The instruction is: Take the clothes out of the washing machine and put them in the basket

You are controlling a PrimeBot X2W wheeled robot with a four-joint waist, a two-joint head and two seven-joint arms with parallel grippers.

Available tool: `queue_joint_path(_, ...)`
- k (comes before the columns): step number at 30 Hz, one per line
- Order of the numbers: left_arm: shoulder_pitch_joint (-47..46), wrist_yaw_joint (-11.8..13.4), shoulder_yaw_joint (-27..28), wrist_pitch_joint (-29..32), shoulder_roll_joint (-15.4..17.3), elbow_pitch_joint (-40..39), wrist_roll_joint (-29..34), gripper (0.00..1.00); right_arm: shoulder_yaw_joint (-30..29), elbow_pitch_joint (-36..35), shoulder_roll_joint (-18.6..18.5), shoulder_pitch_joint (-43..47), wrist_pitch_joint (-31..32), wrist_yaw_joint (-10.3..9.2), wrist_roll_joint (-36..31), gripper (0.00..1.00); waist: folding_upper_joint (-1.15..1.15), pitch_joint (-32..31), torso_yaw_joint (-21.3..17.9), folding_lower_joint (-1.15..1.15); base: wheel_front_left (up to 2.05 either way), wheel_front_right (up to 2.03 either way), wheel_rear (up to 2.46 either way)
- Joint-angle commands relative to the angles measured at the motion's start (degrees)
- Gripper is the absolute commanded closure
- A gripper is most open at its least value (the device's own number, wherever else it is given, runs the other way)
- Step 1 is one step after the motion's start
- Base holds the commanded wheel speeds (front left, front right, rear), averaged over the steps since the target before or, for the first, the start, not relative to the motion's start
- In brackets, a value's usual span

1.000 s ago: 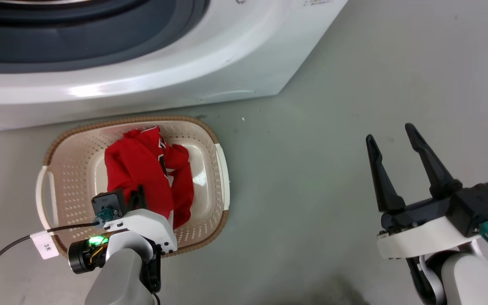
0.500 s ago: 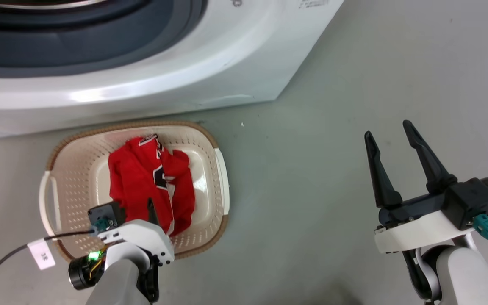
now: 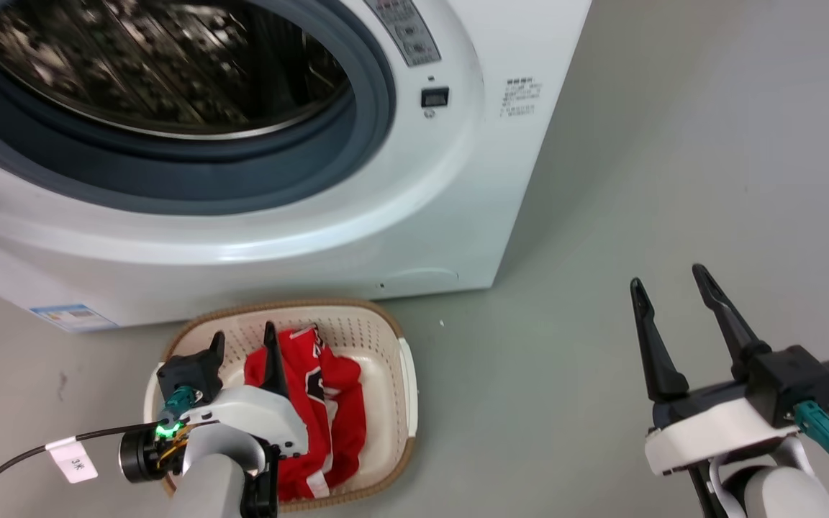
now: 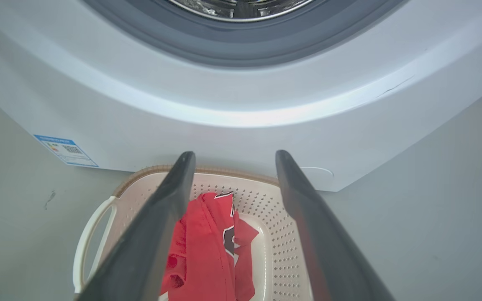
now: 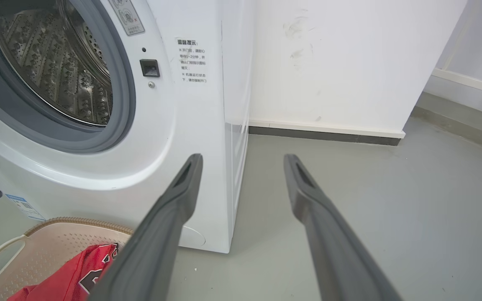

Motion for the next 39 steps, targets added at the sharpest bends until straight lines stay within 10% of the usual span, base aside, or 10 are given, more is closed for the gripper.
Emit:
queue_joint_path(1,0.76,0.29,-0.26,-0.14,-0.06,-1.49,0.45,0.0,-0.47,-0.28,0.18,1.0,0.25,-0.04,-0.28,0.0,0.0,-3.81,1.48,0.01,0.0,0.0,0.0)
queue_joint_path(22,16.43,-0.37,-1.9,-0.13,0.96,-29.99,10.88,0.0,-4.41,-1.85,0.83,10.96,3.72,-0.04,-0.79,0.0,0.0,-18.58,5.64,0.01,0.0,0.0,0.0)
queue_joint_path(39,20.08,0.05,-1.56,0.04,2.68,-30.13,10.39,0.0,-4.02,-2.2,0.85,12.1,3.97,-0.04,0.19,0.0,0.0,-18.92,5.21,0.01,0.0,0.0,0.0)
